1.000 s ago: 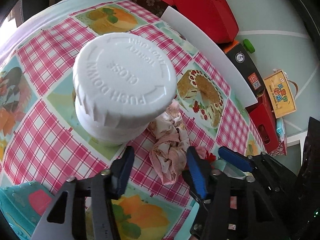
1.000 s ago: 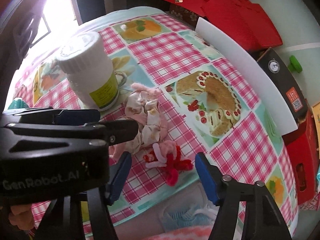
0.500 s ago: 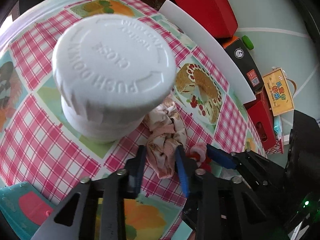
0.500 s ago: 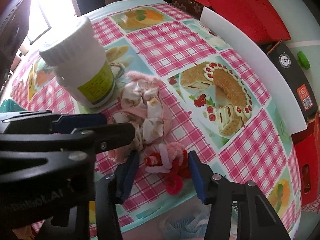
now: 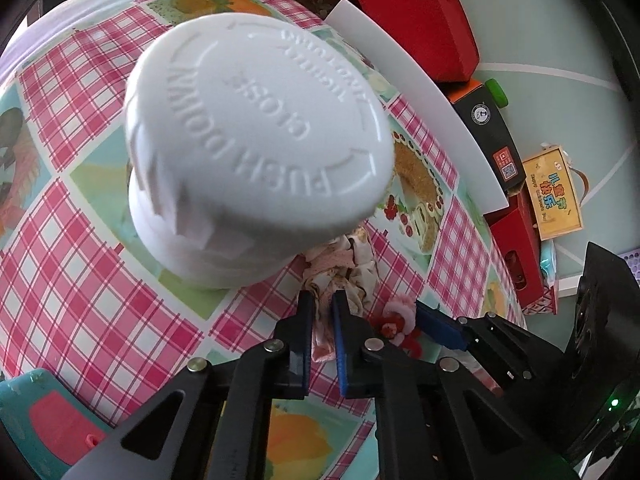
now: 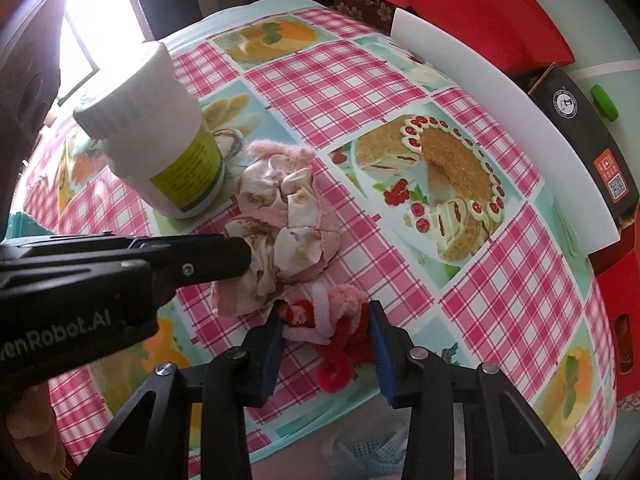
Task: Organize soft objects
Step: 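Grasp the pink floral cloth with the left tool while the right tool grasps the red hair tie, then lift the floral cloth and hair tie with both tools and carry them over the tray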
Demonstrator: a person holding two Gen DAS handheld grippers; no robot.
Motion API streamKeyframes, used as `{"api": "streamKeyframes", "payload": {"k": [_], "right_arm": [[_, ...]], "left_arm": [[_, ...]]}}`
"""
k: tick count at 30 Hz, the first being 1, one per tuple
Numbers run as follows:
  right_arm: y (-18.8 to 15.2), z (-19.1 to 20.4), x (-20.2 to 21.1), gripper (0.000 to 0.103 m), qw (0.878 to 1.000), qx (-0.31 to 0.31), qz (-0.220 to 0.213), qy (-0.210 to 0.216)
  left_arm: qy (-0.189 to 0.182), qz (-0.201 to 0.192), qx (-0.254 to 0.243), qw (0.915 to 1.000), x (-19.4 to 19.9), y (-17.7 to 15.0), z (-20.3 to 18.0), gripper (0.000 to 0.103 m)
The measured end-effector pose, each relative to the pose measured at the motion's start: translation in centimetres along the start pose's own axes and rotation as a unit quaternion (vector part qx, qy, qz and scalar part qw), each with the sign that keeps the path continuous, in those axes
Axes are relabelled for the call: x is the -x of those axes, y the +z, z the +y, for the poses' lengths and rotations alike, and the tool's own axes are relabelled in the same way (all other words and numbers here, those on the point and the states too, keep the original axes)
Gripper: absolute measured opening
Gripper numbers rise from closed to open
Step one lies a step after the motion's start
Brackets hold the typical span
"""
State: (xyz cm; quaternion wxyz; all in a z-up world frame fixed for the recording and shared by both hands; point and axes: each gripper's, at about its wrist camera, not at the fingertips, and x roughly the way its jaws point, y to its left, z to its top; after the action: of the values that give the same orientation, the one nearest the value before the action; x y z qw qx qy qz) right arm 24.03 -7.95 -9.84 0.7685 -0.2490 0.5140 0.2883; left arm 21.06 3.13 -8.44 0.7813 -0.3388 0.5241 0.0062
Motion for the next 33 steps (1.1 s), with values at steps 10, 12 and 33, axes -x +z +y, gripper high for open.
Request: {"api": "streamKeyframes", "payload": {"k": [10, 12, 33], "right_arm": [[-0.2, 0.2, 0.8, 0.042, 1.000, -0.012, -0.003, -0.003], [-0.1, 0.1, 1.1, 0.042, 1.000, -0.017, -0.007, -0.002], [-1.7, -1.1, 5.5, 0.038, 0.995, -0.083, -0.057, -0.024]], "left_arm": [[-0.006, -0.010, -0.007, 0.9999, 0.7, 0.2, -0.3, 0.007], [-0.009, -0.012, -0.010, 0.9998, 0.8, 0.2, -0.6, 0.007], [-0.040, -0.059, -0.058, 0.9958, 4.3, 0.3, -3.0, 0.005]]}}
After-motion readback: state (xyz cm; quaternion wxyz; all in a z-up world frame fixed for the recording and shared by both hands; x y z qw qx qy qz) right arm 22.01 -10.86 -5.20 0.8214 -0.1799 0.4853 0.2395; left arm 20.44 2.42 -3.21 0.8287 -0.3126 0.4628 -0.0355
